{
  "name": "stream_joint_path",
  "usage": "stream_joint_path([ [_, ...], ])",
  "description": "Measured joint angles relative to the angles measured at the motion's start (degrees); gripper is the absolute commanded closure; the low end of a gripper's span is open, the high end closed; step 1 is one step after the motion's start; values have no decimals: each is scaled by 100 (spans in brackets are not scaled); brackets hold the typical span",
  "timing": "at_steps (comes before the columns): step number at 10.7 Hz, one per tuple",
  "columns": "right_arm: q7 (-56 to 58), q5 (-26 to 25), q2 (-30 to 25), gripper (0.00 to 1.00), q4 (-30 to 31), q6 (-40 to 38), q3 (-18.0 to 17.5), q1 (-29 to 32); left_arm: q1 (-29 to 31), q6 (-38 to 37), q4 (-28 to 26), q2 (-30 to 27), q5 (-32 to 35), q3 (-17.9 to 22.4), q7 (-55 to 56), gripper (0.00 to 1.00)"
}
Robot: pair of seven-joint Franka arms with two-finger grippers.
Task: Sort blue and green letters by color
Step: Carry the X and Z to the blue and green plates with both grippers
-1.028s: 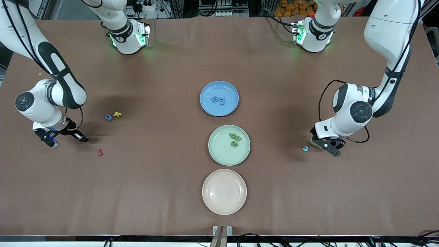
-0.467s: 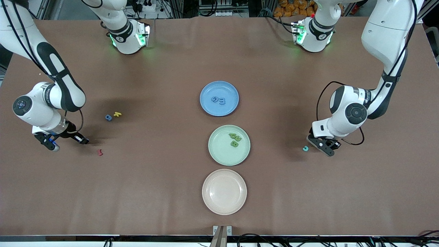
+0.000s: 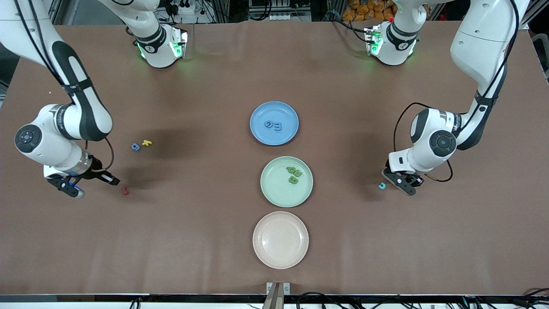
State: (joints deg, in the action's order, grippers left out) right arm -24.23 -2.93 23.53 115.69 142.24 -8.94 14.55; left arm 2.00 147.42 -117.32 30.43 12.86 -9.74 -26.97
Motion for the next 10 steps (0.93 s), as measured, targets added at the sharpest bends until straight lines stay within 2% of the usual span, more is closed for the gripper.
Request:
stream_joint_path([
  [2, -235, 356, -178, 97, -3, -91, -15, -596, -7, 20, -2, 17, 0, -11, 3, 90],
  [3, -541, 404, -234, 98, -3, -143, -20, -946, -17, 22, -2, 18, 0, -19, 20, 100],
  [7, -1923, 410, -256, 98, -7, -169, -33, -2418, -19, 47, 9, 11, 0, -30, 299, 100],
  [10, -2506, 411, -255, 98, -26, -180, -32, -3328, -1, -109, 140, -195, -3, -90, 671, 100],
])
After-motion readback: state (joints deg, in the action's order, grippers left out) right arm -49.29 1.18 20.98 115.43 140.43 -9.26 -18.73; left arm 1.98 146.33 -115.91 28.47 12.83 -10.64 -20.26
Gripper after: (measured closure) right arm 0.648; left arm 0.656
